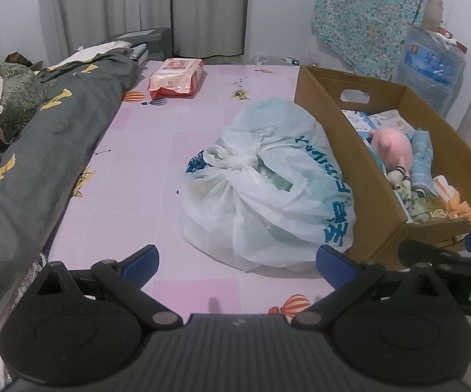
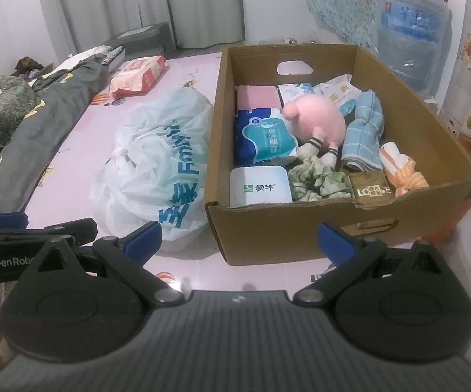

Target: Organize soft objects

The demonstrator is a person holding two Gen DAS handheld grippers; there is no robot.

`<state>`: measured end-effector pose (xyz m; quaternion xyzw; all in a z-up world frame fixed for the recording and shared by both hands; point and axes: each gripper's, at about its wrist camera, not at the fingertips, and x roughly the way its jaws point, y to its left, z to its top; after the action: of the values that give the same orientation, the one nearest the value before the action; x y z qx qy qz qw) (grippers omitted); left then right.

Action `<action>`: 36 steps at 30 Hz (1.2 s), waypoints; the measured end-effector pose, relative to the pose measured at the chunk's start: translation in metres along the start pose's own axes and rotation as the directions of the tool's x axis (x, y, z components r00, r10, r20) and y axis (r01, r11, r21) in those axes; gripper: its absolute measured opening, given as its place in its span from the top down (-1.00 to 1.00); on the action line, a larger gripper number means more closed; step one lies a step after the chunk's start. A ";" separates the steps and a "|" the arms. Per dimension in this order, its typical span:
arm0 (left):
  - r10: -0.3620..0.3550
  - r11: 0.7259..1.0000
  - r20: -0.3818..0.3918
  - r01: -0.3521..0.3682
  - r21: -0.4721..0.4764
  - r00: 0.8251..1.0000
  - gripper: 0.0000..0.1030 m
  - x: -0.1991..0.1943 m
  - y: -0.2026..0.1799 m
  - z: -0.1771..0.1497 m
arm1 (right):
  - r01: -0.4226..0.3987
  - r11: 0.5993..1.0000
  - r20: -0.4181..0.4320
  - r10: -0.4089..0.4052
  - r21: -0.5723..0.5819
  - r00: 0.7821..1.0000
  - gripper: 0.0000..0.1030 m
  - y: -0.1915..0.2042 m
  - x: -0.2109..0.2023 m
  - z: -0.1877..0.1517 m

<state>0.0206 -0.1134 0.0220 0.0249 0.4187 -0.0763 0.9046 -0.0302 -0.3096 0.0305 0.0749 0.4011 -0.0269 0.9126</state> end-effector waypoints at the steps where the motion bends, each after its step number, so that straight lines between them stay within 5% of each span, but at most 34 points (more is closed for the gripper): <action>1: 0.000 1.000 -0.001 0.000 0.000 1.000 -0.99 0.000 0.001 0.000 | 0.000 1.000 -0.001 0.000 0.001 1.000 -0.98 0.000 0.000 0.000; 36: 0.003 1.000 -0.013 -0.003 -0.019 1.000 -0.98 0.003 -0.001 0.001 | -0.006 1.000 -0.016 0.006 0.013 1.000 -0.98 -0.003 0.005 0.000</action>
<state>0.0231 -0.1150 0.0198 0.0172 0.4254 -0.0707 0.9021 -0.0270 -0.3124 0.0268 0.0822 0.4080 -0.0263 0.9089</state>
